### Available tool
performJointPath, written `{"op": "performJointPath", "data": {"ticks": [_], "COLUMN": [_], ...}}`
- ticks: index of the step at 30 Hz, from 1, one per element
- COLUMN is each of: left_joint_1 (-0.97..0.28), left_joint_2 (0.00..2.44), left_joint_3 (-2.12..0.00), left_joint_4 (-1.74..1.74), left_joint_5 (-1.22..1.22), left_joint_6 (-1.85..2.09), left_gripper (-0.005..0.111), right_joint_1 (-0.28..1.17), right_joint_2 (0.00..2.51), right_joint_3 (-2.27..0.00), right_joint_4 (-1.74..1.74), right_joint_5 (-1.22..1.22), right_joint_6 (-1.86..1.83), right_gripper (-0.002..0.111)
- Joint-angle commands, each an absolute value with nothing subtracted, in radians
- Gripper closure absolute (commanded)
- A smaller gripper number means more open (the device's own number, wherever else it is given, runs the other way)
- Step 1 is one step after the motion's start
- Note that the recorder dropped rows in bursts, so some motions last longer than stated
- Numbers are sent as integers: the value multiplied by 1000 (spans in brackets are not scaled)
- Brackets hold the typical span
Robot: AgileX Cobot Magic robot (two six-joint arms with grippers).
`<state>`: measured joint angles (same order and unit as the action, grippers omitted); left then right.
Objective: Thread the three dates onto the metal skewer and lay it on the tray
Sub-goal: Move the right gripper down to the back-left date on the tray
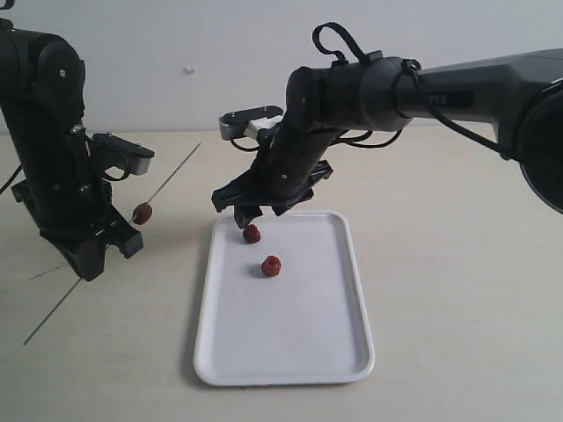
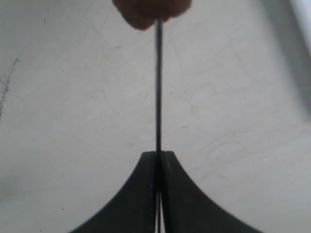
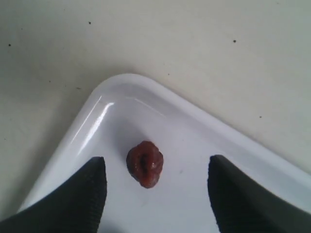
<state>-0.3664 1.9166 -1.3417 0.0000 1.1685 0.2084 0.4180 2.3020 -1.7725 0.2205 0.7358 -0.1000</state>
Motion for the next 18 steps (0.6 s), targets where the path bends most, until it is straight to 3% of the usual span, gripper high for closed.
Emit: {"op": "performJointPath", "data": {"ticks": [1, 18], "left_joint_1": [-372, -372], "left_joint_2": [1904, 1904], "left_joint_3": [-1337, -1337], "left_joint_4": [0, 12], "left_joint_5": [1175, 1175], "left_joint_6": [205, 208], "left_gripper": [107, 107], "right_joint_1": [429, 454], "right_joint_2": [2308, 2375], "right_joint_3": [-1772, -1872], "right_joint_4": [172, 41], "right_joint_5": [712, 818], "right_joint_6": [-76, 9], "right_gripper": [49, 49]}}
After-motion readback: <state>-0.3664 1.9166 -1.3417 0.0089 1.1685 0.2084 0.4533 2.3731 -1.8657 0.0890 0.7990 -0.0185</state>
